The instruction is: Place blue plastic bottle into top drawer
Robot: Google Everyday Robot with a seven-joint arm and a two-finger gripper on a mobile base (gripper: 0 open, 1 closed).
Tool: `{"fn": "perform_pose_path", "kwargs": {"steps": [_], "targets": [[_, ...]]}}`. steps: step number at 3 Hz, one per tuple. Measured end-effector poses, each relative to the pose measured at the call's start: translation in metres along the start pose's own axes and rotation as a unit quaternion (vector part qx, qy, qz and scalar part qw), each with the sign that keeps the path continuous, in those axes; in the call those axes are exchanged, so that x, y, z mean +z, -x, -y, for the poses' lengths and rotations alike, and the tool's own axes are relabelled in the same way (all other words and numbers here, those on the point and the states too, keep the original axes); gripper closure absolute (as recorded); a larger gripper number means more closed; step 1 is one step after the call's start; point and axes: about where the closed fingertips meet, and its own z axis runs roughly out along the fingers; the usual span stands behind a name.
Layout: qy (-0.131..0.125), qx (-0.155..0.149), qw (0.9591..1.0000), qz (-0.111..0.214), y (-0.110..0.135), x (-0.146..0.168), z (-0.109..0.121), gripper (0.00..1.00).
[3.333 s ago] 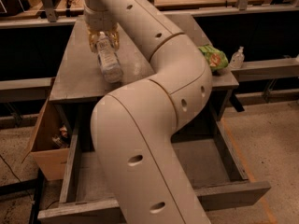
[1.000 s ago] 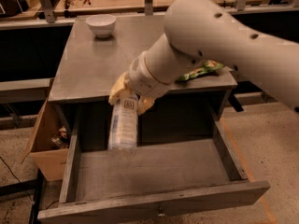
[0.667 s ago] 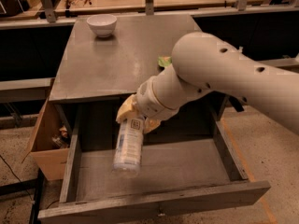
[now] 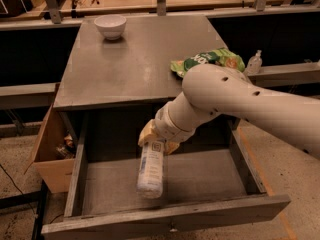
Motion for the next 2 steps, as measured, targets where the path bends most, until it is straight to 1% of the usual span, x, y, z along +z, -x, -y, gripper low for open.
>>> {"fn": "perform_pose_path", "kwargs": {"steps": [1,2], "targets": [[0.034,-0.004,0.9994,0.000,-0.016,0.026,-0.016,0.59],[0.050,-0.012,0.9986,0.008,-0.023,0.055,-0.019,0.35]]}}
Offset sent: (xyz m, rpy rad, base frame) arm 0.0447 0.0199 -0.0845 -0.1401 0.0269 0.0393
